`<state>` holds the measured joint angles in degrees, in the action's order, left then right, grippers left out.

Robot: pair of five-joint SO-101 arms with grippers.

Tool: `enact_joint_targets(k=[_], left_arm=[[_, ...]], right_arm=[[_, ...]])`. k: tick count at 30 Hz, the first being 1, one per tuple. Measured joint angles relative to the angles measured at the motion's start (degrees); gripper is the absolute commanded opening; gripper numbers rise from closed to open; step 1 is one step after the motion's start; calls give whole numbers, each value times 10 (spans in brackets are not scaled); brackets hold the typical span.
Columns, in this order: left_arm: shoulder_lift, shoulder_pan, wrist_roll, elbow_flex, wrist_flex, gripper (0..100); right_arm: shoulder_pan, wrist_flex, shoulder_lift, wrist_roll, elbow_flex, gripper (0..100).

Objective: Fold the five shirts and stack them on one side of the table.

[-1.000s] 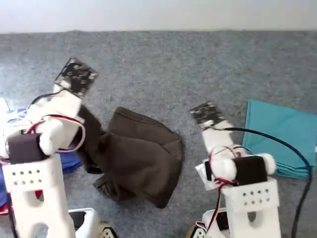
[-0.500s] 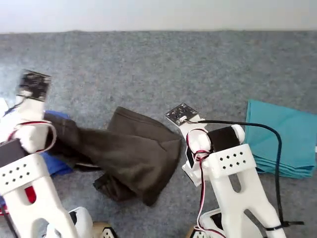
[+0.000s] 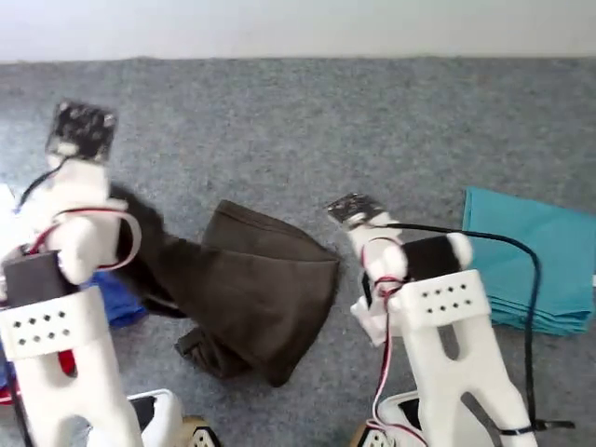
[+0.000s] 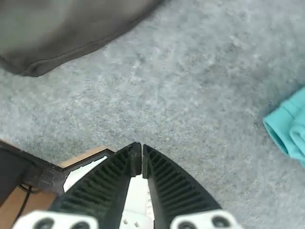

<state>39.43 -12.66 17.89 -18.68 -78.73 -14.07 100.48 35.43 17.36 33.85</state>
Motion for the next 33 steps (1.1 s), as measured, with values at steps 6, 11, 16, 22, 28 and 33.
enact_joint_targets(k=[6,11,16,22,28,33], left_arm=[[0,268,-46,117,-15,79],[0,435,-58,135,-17,161],[-4,434,-70,144,-27,164],[-5,411,-70,156,-55,160],[-5,316,-35,156,-104,160],[-5,135,-31,137,-118,160]], right_arm=[[123,0,0,0,0,9],[190,0,0,8,0,9],[253,0,0,59,0,9],[286,0,0,67,-1,9],[219,0,-1,69,-69,9],[59,0,-11,69,-83,12]])
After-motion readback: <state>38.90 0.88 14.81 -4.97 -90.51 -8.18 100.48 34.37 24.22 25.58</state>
